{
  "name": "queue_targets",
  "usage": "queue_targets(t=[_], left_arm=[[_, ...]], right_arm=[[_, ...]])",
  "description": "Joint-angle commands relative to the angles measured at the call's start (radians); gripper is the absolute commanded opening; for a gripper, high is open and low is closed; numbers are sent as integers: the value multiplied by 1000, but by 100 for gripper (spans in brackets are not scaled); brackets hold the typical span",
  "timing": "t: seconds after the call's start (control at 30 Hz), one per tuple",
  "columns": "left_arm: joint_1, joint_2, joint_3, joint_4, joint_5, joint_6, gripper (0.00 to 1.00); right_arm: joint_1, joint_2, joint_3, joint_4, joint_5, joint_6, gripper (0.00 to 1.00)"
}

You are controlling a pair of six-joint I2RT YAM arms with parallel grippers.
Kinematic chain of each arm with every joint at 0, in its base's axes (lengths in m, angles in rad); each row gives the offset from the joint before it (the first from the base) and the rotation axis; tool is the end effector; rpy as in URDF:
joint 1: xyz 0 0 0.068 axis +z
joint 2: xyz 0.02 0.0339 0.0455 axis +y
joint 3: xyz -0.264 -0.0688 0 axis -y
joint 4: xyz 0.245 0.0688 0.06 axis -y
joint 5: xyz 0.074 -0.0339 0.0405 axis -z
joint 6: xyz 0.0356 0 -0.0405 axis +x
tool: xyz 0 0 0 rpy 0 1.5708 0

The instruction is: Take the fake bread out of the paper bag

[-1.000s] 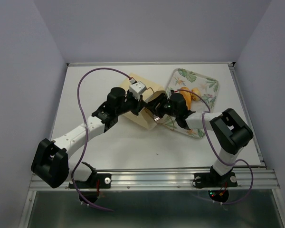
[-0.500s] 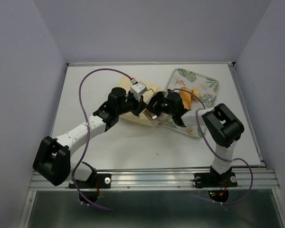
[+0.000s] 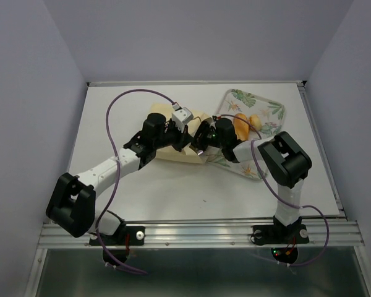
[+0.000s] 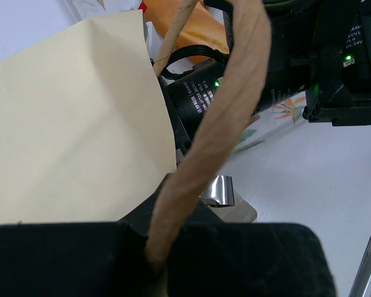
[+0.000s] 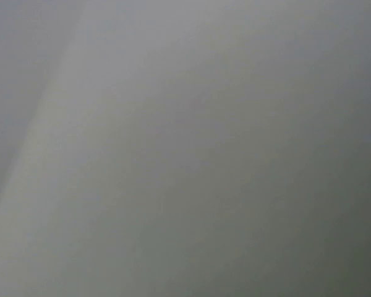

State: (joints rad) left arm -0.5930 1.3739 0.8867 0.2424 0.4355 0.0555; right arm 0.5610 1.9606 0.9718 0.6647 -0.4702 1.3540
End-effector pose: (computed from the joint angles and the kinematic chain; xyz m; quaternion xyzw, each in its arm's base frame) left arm 0.2537 -0.1891 0.2850 0.3712 0.6871 -0.3237 0.5342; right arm 0.3346 0.2293 0.1523 0.1795 0.7809 0.5731 0.1721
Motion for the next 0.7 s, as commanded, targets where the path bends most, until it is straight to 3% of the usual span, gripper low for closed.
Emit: queue_targets(t=[0.0, 0.33, 0.5, 0.67], left_arm=[[-18, -1, 60, 72, 120, 3, 0], [-18, -47, 38, 55, -12, -2, 0], [-18, -81, 28, 32, -98, 14, 0], [-16, -113, 14, 44, -130, 18, 0]], right_arm=[[5, 18, 50, 67, -54, -6, 42], [5, -31, -4, 53, -68, -42, 17], [-24, -161, -76, 21, -56, -119, 7], [-59, -281, -169, -23, -48, -185, 2]])
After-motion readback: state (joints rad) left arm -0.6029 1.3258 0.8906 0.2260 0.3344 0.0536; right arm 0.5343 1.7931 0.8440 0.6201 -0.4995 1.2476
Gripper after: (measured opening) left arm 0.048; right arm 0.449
